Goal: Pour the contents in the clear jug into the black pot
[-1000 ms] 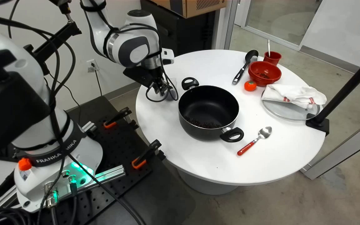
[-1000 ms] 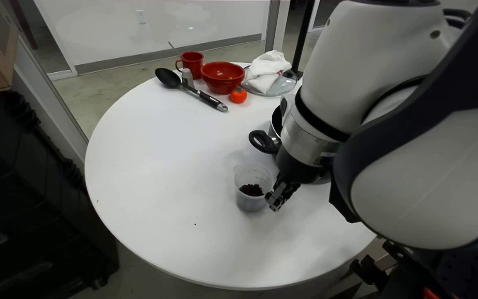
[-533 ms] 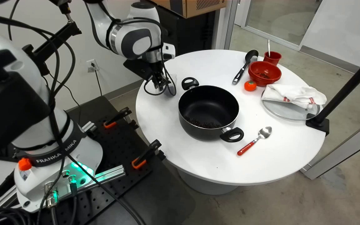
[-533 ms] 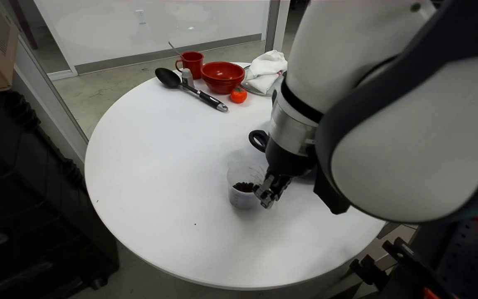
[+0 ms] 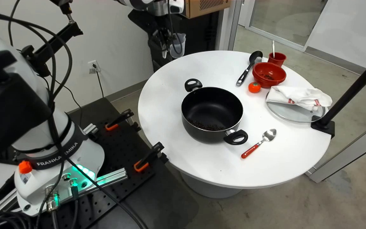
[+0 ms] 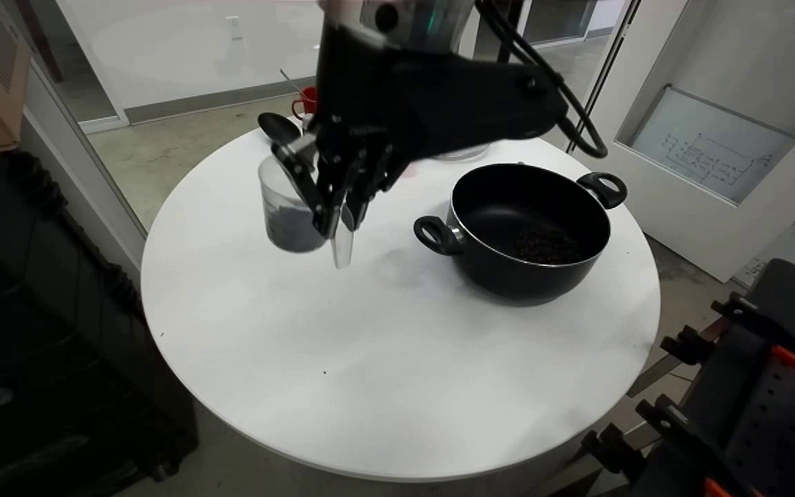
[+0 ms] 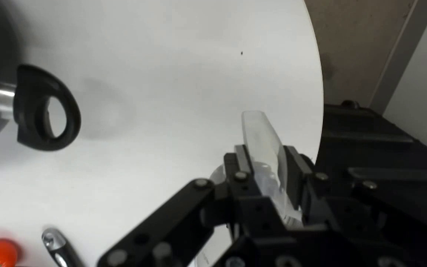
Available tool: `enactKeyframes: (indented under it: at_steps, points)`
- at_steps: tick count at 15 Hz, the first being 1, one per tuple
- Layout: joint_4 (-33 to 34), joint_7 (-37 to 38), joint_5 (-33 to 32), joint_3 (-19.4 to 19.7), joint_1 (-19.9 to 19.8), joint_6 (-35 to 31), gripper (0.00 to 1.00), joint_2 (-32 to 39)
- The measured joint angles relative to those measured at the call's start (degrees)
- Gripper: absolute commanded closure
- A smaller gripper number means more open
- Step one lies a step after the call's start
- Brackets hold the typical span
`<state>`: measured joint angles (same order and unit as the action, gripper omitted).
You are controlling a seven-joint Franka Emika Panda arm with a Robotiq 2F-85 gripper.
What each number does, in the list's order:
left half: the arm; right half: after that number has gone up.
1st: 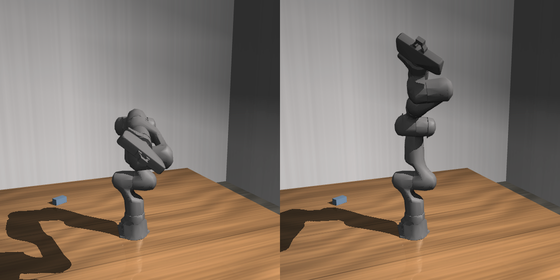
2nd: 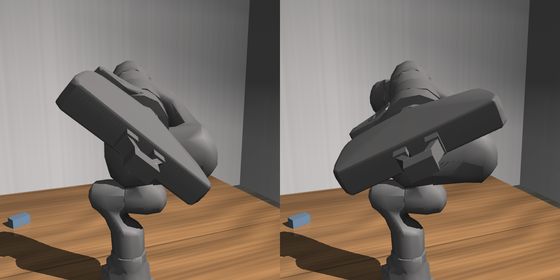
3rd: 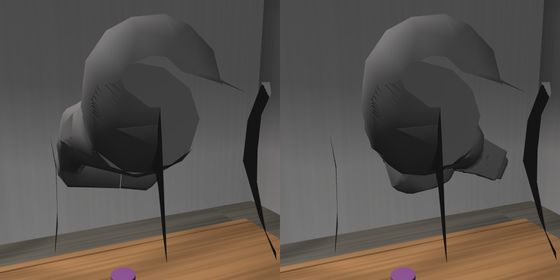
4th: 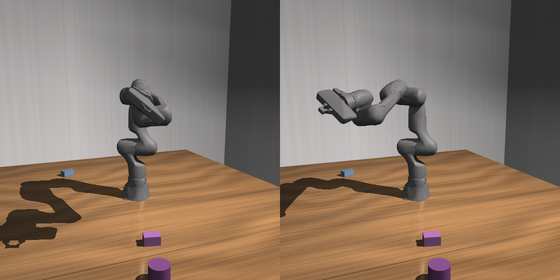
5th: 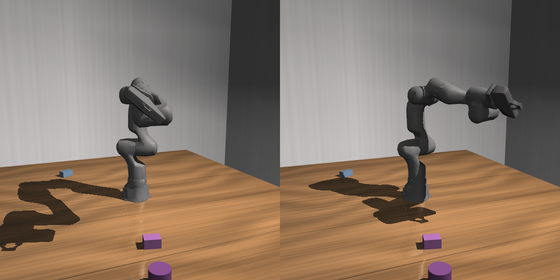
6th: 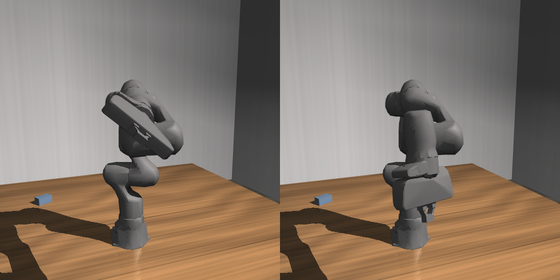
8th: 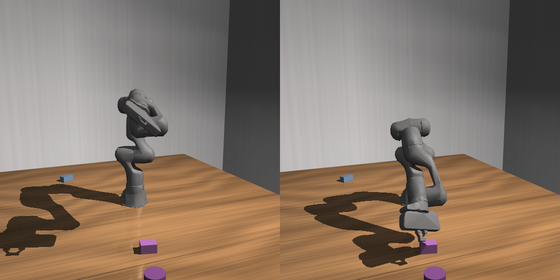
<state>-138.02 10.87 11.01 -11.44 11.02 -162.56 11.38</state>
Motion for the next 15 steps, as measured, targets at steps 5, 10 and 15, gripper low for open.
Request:
enactKeyframes:
  at_steps: [5, 10, 15]
  points:
    - [0.95, 10.71, -18.03, 10.92, 1.07, -0.29, 0.94, -0.63]
    - [3.52, 13.62, -25.46, 16.49, -0.06, 7.09, 0.94, -0.81]
    - [5.97, -1.03, -8.13, 11.34, -4.31, 26.68, 0.94, -6.62]
